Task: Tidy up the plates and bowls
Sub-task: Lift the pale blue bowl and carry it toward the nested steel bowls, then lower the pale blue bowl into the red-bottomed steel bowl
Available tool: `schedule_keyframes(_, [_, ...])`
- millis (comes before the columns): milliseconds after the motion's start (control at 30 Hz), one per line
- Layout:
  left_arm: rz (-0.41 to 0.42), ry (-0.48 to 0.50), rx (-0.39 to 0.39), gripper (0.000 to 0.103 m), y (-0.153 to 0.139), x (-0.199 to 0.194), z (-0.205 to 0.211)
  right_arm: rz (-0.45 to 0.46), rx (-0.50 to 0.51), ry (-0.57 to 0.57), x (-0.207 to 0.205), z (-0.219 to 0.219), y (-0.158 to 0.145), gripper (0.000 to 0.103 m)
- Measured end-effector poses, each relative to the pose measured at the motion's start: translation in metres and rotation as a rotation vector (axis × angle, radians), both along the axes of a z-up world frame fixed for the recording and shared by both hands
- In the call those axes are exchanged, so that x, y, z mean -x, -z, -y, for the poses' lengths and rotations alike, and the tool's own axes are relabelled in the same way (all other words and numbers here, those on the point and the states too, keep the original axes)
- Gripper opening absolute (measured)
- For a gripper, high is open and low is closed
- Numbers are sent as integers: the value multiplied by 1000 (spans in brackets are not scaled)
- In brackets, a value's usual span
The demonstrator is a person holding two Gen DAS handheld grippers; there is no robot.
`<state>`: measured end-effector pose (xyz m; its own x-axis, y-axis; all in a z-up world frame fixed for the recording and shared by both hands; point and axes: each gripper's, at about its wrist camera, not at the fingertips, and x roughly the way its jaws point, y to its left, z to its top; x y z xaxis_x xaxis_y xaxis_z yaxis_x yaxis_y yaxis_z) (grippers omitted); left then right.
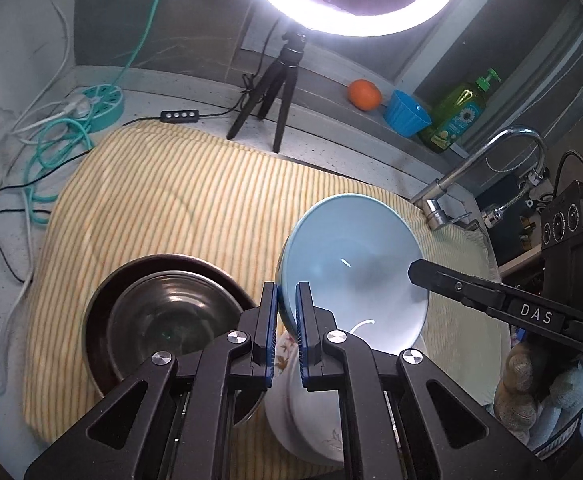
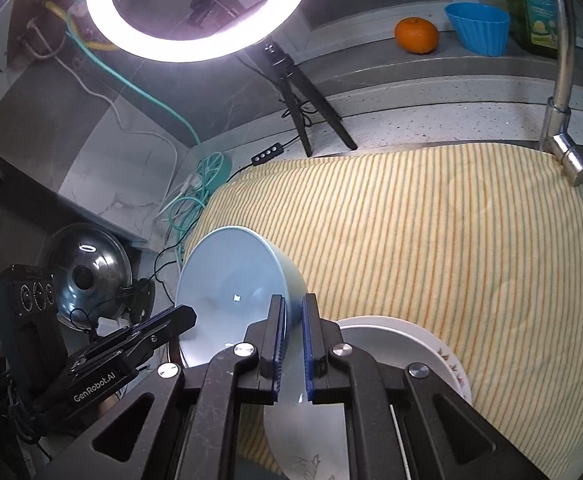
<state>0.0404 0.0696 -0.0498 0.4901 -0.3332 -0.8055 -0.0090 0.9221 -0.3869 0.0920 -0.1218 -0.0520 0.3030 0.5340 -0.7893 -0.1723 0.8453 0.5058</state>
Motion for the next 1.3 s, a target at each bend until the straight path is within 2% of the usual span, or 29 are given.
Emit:
schedule_keyframes(267, [-15,-71,1,7,5,18,-39,-11,5,-83,1,-46,4,8])
schedule_keyframes(633, [-49,-145,0,7,20,35,-76,-48,33,-165,4,-96,28,8])
schedule_keyframes(1300, [-119,-171,-3,7,50,38,-90,-104,77,-212,7,-119,60,8])
